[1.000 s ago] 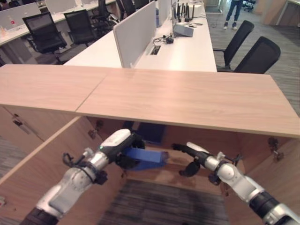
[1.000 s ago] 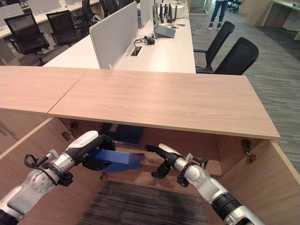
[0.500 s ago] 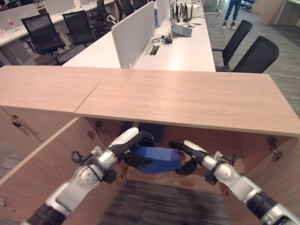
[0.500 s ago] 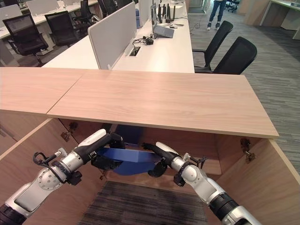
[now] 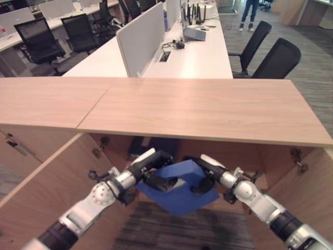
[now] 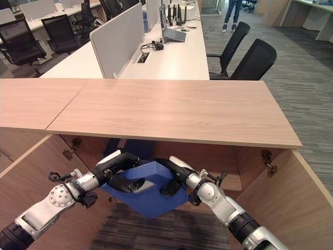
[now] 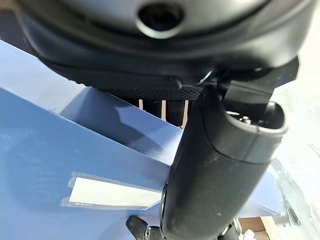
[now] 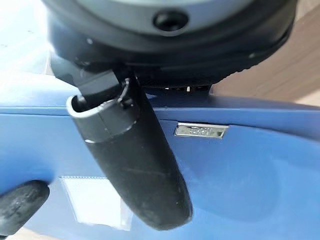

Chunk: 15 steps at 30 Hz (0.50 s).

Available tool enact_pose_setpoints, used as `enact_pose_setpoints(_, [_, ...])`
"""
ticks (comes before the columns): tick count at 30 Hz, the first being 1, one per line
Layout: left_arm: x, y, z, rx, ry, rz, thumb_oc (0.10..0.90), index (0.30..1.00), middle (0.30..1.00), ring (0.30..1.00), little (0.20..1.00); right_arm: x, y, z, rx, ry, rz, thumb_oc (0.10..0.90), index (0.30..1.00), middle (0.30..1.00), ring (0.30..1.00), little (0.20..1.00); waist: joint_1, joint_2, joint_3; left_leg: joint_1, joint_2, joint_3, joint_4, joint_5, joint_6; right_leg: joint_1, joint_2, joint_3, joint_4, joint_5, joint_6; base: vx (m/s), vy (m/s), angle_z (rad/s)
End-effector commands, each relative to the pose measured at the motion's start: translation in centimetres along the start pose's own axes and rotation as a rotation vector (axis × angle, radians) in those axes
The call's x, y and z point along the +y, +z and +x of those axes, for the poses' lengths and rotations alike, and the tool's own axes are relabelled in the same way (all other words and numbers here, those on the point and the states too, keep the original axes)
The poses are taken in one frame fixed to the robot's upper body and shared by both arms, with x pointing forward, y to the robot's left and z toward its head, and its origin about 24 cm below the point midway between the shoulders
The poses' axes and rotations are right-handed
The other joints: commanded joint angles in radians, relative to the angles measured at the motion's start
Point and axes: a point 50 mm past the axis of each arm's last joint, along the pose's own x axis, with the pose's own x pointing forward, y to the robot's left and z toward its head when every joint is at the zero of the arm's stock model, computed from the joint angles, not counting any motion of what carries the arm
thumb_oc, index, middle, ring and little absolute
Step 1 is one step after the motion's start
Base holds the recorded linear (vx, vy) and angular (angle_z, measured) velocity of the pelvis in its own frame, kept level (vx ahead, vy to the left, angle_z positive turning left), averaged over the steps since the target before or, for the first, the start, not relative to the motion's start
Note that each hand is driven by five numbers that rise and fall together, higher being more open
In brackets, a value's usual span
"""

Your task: Put the empty folder in the office cabinet

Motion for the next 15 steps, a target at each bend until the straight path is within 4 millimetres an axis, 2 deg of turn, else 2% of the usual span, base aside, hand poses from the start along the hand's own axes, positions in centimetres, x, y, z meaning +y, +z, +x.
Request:
enact_pose_setpoints(1, [-2.7, 10.4, 2.0, -0.586, -0.256, -0.219, 0.4, 0.3, 0.3, 0.3, 0.3, 2.2, 4.8, 2.6, -0.239, 0.059, 0.098, 0.4, 0.3, 0.3, 0.3, 0.3, 0.0, -0.049, -0.069, -0.003, 0.019, -0.016, -0.005, -0.103, -0.038, 0.063, -0.077, -0.006, 0.007, -0.083, 0.092, 0.0, 0.0, 0.0])
enact_pose_setpoints(3, [-2.7, 9.7, 2.0, -0.568, -0.253, -0.274, 0.4, 0.3, 0.3, 0.3, 0.3, 3.3, 4.0, 2.4, -0.213, 0.087, 0.174, 0.4, 0.3, 0.3, 0.3, 0.3, -0.002, -0.049, -0.067, -0.003, 0.019, -0.015, -0.005, -0.103, -0.038, 0.063, -0.077, -0.006, 0.007, -0.084, 0.093, 0.0, 0.0, 0.0])
enact_pose_setpoints(5, [-2.8, 9.4, 2.0, -0.556, -0.255, -0.286, 0.4, 0.3, 0.3, 0.3, 0.3, 3.5, 3.5, 2.3, -0.198, 0.093, 0.193, 0.4, 0.3, 0.3, 0.3, 0.3, -0.002, -0.048, -0.067, -0.003, 0.019, -0.015, -0.005, -0.103, -0.038, 0.063, -0.077, -0.006, 0.007, -0.084, 0.093, 0.0, 0.0, 0.0])
enact_pose_setpoints(6, [-2.8, 8.6, 2.0, -0.53, -0.246, -0.32, 0.4, 0.3, 0.3, 0.3, 0.3, 4.5, 2.0, 2.0, -0.138, 0.102, 0.276, 0.4, 0.3, 0.3, 0.3, 0.3, -0.003, -0.048, -0.065, -0.003, 0.019, -0.015, -0.005, -0.102, -0.039, 0.062, -0.077, -0.005, 0.007, -0.083, 0.093, 0.0, 0.0, 0.0])
enact_pose_setpoints(8, [-2.7, 7.8, 1.8, -0.506, -0.235, -0.354, 0.4, 0.3, 0.3, 0.3, 0.3, 5.7, 0.8, 1.5, -0.093, 0.131, 0.343, 0.4, 0.3, 0.3, 0.3, 0.3, -0.003, -0.048, -0.064, -0.003, 0.018, -0.015, -0.005, -0.102, -0.04, 0.062, -0.077, -0.008, 0.007, -0.084, 0.094, 0.0, 0.0, 0.0])
enact_pose_setpoints(9, [-2.7, 7.4, 1.8, -0.493, -0.23, -0.363, 0.422, 0.333, 0.333, 0.333, 0.333, 6.2, 0.3, 1.3, -0.075, 0.14, 0.377, 0.4, 0.3, 0.3, 0.3, 0.3, -0.004, -0.049, -0.064, -0.004, 0.018, -0.015, -0.005, -0.101, -0.04, 0.062, -0.077, -0.009, 0.007, -0.084, 0.094, 0.0, 0.0, 0.0])
enact_pose_setpoints(10, [-2.8, 7.0, 1.7, -0.481, -0.225, -0.382, 0.529, 0.493, 0.493, 0.493, 0.493, 6.6, -0.1, 1.1, -0.058, 0.148, 0.412, 0.4, 0.3, 0.3, 0.3, 0.3, -0.003, -0.049, -0.064, -0.004, 0.018, -0.015, -0.005, -0.101, -0.041, 0.062, -0.077, -0.009, 0.007, -0.083, 0.094, 0.0, 0.0, 0.0])
enact_pose_setpoints(11, [-2.7, 6.6, 1.7, -0.471, -0.216, -0.395, 0.543, 0.514, 0.514, 0.514, 0.514, 7.0, -0.6, 0.9, -0.04, 0.156, 0.441, 0.4, 0.3, 0.3, 0.3, 0.3, -0.003, -0.049, -0.062, -0.004, 0.017, -0.015, -0.005, -0.1, -0.041, 0.062, -0.077, -0.01, 0.007, -0.083, 0.095, 0.0, 0.0, 0.0])
enact_pose_setpoints(12, [-2.6, 6.3, 1.6, -0.466, -0.21, -0.407, 0.595, 0.592, 0.592, 0.592, 0.592, 7.2, -1.1, 0.6, -0.023, 0.156, 0.455, 0.4, 0.3, 0.3, 0.3, 0.3, -0.003, -0.049, -0.062, -0.005, 0.017, -0.015, -0.005, -0.1, -0.041, 0.062, -0.077, -0.01, 0.007, -0.083, 0.095, 0.0, 0.0, 0.0])
enact_pose_setpoints(13, [-2.6, 5.9, 1.5, -0.453, -0.198, -0.42, 0.8, 0.9, 0.9, 0.9, 0.9, 7.4, -1.5, 0.4, -0.006, 0.16, 0.458, 0.4, 0.3, 0.3, 0.3, 0.3, -0.003, -0.049, -0.062, -0.006, 0.016, -0.017, -0.005, -0.1, -0.041, 0.062, -0.077, -0.01, 0.007, -0.084, 0.096, 0.0, 0.0, 0.0])
enact_pose_setpoints(15, [-2.3, 5.1, 1.1, -0.435, -0.165, -0.428, 0.8, 0.9, 0.9, 0.9, 0.9, 7.7, -2.5, -0.1, 0.033, 0.162, 0.458, 0.4, 0.3, 0.3, 0.3, 0.3, -0.001, -0.05, -0.061, -0.006, 0.017, -0.016, -0.005, -0.1, -0.042, 0.062, -0.078, -0.012, 0.007, -0.084, 0.096, 0.0, 0.0, 0.0])
